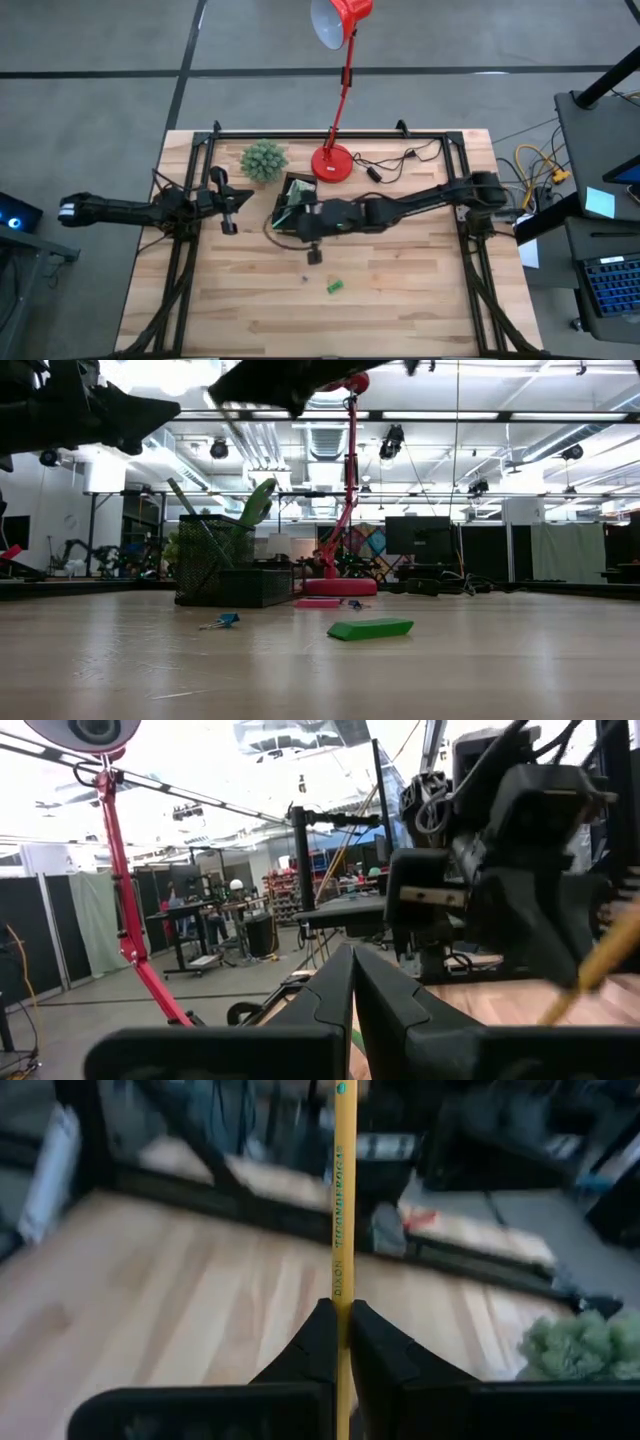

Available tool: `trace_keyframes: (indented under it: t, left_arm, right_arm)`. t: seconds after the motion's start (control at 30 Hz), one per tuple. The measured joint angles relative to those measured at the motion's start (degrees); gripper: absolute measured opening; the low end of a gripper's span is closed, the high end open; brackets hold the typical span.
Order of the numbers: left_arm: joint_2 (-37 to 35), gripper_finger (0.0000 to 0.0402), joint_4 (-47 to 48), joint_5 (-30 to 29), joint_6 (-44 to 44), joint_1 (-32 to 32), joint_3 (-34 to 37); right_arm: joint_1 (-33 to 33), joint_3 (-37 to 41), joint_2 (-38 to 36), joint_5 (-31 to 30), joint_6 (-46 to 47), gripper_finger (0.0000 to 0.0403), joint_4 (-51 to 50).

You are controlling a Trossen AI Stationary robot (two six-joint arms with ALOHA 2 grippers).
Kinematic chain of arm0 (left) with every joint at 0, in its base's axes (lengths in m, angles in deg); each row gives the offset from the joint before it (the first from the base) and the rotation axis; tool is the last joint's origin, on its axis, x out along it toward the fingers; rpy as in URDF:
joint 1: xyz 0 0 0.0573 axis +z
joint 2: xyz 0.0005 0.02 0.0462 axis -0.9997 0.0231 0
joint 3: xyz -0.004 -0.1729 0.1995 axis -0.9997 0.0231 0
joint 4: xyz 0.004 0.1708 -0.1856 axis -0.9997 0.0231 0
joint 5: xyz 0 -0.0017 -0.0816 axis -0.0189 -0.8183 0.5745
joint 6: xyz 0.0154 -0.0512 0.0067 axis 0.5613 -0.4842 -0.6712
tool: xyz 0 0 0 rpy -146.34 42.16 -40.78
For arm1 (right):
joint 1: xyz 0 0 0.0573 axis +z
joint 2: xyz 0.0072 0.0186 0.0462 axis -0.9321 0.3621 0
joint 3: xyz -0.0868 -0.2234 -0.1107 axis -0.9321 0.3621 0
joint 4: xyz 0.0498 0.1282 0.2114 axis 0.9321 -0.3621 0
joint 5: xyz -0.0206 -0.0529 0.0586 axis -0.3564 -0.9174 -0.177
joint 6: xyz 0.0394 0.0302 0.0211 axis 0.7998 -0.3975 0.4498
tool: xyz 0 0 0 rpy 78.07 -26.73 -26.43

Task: Pick and place office supplies into organizer
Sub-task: Put the yellow pencil in the black desk organizer

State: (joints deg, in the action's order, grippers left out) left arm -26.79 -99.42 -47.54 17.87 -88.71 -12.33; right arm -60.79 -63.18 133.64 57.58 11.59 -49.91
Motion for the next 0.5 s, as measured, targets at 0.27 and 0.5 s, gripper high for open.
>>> trace_keyframes:
  t: [0.27,0.5]
  left_arm:
    - [-0.4,0.0,-0.1,0.0,0.0,0.0,0.0]
    - [-0.9,0.0,-0.1,-0.1,0.3,0.0,0.0]
  right_arm:
    - [-0.2,21.4,-6.5,-1.3,2.4,0.0009,34.1]
    - [-0.1,27.0,-3.3,-6.6,3.1,0.0008,49.6]
